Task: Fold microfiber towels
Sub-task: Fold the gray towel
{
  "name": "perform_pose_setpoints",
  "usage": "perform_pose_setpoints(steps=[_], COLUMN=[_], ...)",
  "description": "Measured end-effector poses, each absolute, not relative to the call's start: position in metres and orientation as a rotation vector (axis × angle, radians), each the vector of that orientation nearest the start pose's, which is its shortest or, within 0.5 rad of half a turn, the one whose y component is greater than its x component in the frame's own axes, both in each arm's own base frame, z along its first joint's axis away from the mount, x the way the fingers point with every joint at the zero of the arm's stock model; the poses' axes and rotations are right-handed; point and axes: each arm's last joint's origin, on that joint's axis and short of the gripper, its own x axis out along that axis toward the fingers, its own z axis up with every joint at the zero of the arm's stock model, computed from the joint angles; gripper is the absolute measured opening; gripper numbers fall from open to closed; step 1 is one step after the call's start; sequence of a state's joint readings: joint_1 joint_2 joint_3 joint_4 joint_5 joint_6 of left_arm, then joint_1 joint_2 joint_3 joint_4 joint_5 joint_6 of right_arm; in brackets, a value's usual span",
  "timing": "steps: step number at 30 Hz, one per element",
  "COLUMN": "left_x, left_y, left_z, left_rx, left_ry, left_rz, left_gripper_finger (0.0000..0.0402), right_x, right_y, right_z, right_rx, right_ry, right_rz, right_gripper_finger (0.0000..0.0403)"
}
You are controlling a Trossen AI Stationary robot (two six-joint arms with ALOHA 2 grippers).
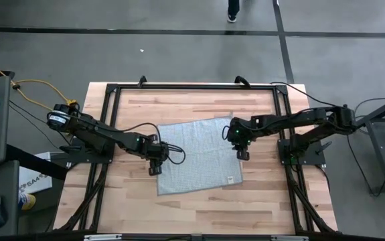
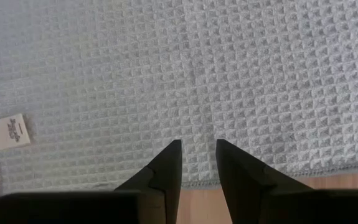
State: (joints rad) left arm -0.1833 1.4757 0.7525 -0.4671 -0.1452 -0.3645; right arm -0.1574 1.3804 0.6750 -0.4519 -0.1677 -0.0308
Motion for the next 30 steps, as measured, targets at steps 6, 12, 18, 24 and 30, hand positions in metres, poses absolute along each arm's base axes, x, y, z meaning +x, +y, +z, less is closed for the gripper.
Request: perform_pose_setpoints(steps=[6,12,18,24,30], left_x=[0.251,0.251,0.252,0.252,0.253], left_y=[-0.042,-0.042,-0.042,-0.042,-0.042], left_z=[0.16,0.16,0.16,0.16,0.161], left_rx=[-0.131,-0.135,-0.134,-0.135,-0.124], left_ry=[1.159,1.156,1.148,1.142,1.132], left_rz=[0.182,0.184,0.186,0.185,0.202], left_gripper_finger=[0.0164,0.0164,0.0164,0.0164,0.0164], right_x=[0.233,0.234,0.239,0.242,0.244], right_y=[-0.032,-0.034,-0.035,-0.036,-0.036], right_z=[0.162,0.16,0.147,0.134,0.131], right_rx=[0.181,0.151,0.146,0.142,0.141], right_ry=[1.136,1.135,1.184,1.23,1.238], right_rz=[-0.001,-0.05,-0.065,-0.068,-0.067], right_gripper_finger=[0.0129,0.0167,0.018,0.0181,0.0181])
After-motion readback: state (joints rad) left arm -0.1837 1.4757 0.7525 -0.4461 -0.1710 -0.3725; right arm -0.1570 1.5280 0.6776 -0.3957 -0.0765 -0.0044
